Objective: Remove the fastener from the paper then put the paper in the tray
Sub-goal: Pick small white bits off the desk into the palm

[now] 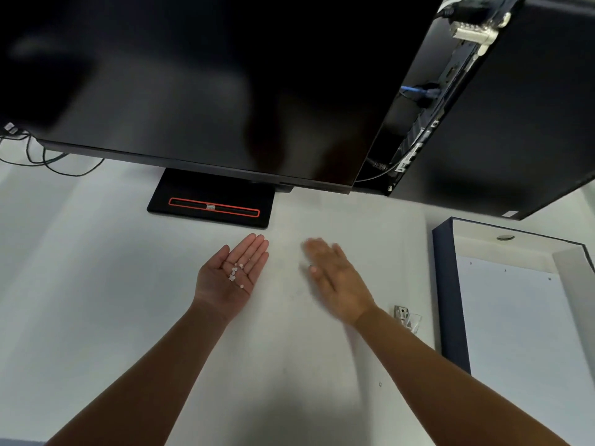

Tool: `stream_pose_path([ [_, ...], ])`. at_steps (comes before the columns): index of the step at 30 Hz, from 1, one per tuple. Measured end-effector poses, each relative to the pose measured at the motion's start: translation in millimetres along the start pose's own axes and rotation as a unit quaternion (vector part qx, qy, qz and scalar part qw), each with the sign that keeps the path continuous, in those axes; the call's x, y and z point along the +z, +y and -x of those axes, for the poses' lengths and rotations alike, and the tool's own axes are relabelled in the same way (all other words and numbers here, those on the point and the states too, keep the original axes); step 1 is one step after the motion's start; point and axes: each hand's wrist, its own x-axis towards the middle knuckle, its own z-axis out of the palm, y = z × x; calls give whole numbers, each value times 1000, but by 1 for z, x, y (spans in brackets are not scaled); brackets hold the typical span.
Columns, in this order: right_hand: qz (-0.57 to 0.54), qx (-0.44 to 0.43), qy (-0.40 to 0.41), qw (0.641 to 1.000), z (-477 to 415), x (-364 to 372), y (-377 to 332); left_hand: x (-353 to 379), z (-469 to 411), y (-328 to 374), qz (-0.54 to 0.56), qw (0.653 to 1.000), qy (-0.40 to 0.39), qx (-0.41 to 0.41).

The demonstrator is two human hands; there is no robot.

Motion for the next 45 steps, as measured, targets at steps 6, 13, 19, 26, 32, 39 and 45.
stream_pose_path([
  [6,75,149,33,985,24,0,-5,4,3,-9,-11,1000,-9,-10],
  [13,0,96,-3,995,49,15,-22,6,9,-18,-42,999,12,-20],
  [19,14,204,88,975,95,9,-23,2,19,-19,-51,998,7,-43],
  [26,114,188,11,975,105,22,-32,1,29,-19,-63,997,10,-48],
  [32,68,119,-20,990,119,11,-30,1,37,-17,-72,996,8,-44],
  [39,183,129,-48,973,116,17,-33,-2,44,-14,-66,997,16,-42],
  [45,159,131,-17,978,83,22,-32,-5,46,-15,-62,997,21,-41],
])
